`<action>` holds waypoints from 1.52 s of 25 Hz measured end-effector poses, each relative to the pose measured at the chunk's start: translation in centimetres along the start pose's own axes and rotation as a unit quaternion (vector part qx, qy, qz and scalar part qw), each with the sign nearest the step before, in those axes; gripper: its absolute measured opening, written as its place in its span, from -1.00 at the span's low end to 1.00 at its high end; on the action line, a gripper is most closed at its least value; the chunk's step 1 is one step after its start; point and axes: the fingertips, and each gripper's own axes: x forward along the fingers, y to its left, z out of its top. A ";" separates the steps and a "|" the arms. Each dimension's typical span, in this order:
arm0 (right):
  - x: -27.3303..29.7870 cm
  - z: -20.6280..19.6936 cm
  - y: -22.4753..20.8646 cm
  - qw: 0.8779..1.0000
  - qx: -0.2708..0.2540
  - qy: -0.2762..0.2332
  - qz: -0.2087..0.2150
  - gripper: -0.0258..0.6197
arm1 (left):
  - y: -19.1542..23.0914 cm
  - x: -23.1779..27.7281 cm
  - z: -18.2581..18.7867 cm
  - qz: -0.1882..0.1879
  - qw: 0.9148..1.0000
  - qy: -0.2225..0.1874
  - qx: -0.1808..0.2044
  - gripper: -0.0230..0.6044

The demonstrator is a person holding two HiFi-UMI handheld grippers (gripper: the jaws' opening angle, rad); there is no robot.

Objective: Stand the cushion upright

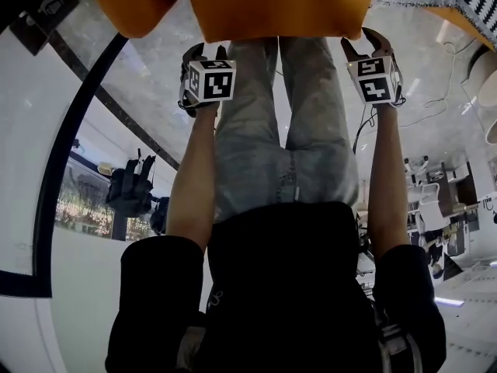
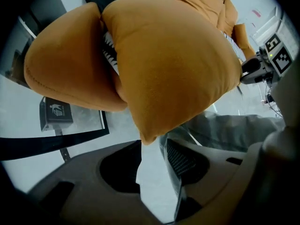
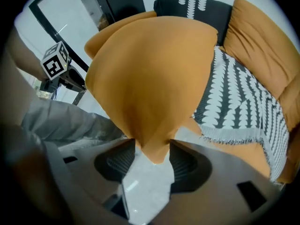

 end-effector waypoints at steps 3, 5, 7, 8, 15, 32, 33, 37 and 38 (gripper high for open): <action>1.1 -0.3 -0.2 1.000 0.007 0.011 0.002 -0.28 | -0.1 0.8 0.5 -0.004 1.000 0.003 0.017 -0.41; 1.6 0.0 -0.2 1.000 0.014 0.014 0.006 -0.28 | -0.2 1.4 1.3 -0.013 1.000 0.002 0.022 -0.41; 1.8 0.4 0.0 0.999 0.028 0.012 0.009 -0.36 | -0.2 1.7 1.8 -0.024 1.000 0.004 0.017 -0.47; 1.8 0.6 0.1 0.999 0.033 0.011 0.009 -0.40 | -0.2 1.7 2.0 -0.028 0.999 0.005 0.014 -0.52; 0.8 1.3 0.1 0.999 0.053 0.006 0.005 -0.65 | -0.4 0.5 2.7 -0.024 1.000 0.002 0.015 -0.73; -8.1 4.6 0.6 0.995 0.098 -0.005 0.023 -0.77 | 0.5 -11.2 4.4 -0.031 0.999 -0.042 0.000 -0.78; -8.8 4.9 0.6 0.994 0.103 -0.007 0.023 -0.78 | 0.6 -12.0 4.6 -0.029 0.999 -0.046 0.002 -0.78; -11.6 6.5 0.3 0.993 0.113 -0.020 0.018 -0.79 | 1.1 -15.4 5.5 -0.026 0.998 -0.063 0.007 -0.79; -12.3 6.9 0.1 0.993 0.115 -0.024 0.017 -0.80 | 1.1 -16.3 5.8 -0.026 0.997 -0.068 0.005 -0.79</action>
